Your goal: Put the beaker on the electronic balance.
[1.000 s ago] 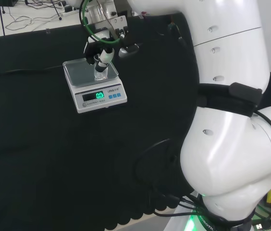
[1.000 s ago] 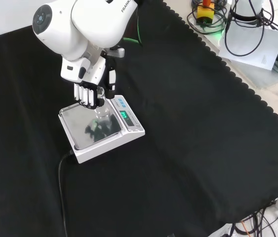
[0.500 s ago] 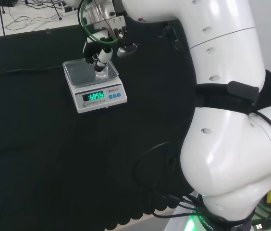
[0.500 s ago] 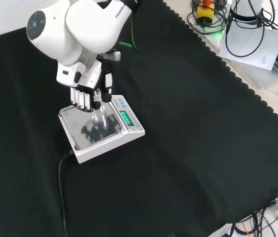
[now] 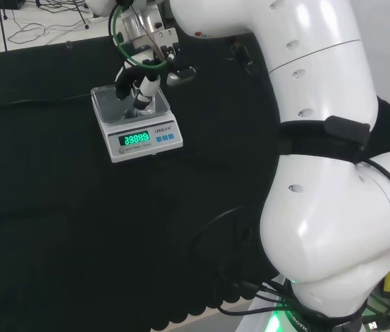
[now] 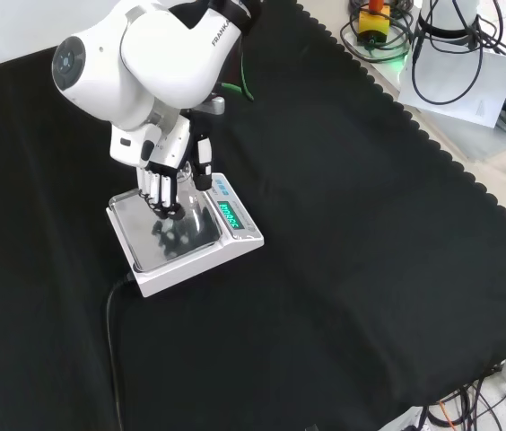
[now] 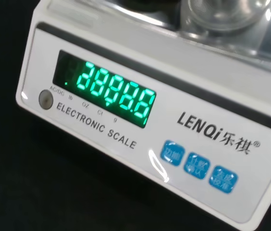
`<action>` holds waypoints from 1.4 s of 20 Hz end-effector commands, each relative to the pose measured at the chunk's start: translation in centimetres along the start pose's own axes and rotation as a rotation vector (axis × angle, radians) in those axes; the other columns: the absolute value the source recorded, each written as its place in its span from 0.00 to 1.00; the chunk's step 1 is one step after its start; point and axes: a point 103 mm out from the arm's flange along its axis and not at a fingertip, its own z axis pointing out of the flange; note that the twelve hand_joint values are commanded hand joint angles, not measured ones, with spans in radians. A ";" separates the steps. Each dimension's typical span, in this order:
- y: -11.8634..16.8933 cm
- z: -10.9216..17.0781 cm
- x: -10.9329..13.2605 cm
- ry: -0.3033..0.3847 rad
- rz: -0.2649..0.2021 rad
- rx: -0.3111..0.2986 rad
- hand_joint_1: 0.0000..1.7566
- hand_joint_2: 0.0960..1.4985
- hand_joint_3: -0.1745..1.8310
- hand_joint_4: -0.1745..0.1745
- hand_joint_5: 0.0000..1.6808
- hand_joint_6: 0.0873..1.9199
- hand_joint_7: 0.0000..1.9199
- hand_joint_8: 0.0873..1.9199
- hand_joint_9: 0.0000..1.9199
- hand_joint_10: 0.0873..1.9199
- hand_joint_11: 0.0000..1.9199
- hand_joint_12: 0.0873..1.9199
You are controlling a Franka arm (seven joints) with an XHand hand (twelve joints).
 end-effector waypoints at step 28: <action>-19.6 -3.2 2.3 -0.216 0.372 -0.269 0.68 0.71 0.00 0.09 0.72 0.30 0.63 0.29 0.64 0.35 0.63 0.41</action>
